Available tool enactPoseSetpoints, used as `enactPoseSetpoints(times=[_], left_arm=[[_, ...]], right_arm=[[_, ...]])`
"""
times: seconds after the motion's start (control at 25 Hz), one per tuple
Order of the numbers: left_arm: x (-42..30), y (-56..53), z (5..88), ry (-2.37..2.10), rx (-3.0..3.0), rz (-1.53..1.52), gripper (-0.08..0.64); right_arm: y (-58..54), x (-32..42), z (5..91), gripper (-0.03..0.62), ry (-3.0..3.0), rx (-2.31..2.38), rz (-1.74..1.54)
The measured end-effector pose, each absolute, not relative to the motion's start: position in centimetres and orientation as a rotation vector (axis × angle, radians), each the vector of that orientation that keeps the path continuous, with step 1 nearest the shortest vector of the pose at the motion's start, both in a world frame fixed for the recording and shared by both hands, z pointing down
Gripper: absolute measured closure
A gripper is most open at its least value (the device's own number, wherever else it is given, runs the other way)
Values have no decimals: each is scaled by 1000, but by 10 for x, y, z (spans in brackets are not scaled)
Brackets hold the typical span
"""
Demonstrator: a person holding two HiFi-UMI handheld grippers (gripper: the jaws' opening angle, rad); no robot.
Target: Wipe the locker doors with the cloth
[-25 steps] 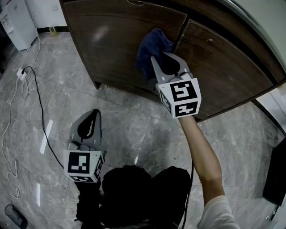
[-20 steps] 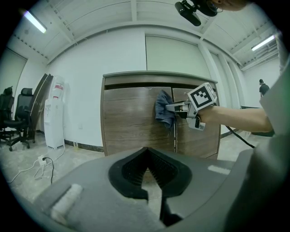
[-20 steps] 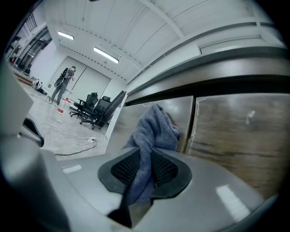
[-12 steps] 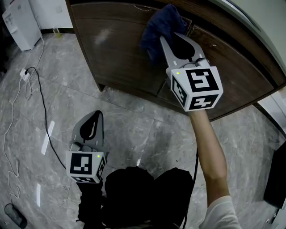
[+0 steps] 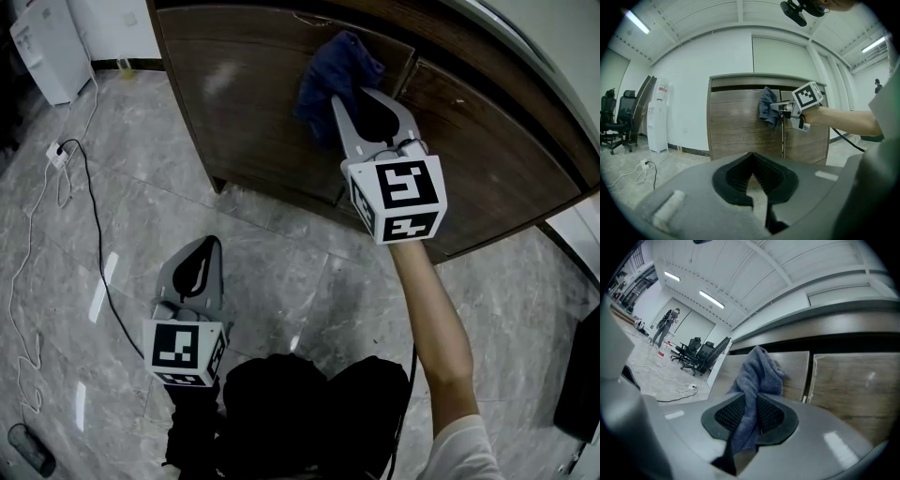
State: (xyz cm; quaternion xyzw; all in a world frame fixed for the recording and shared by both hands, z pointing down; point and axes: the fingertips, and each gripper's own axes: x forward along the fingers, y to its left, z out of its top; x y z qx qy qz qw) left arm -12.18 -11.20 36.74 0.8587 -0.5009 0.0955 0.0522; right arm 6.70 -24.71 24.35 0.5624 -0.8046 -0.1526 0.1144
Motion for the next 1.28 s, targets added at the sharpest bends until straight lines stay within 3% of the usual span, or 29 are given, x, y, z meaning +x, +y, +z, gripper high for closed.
enactPoseSetpoints(times=[1.28], left_arm=[[-141,-123,394,-1563,2543,341,560]], right_arm=[[-260,29,480,511,-2317,1400,-33]])
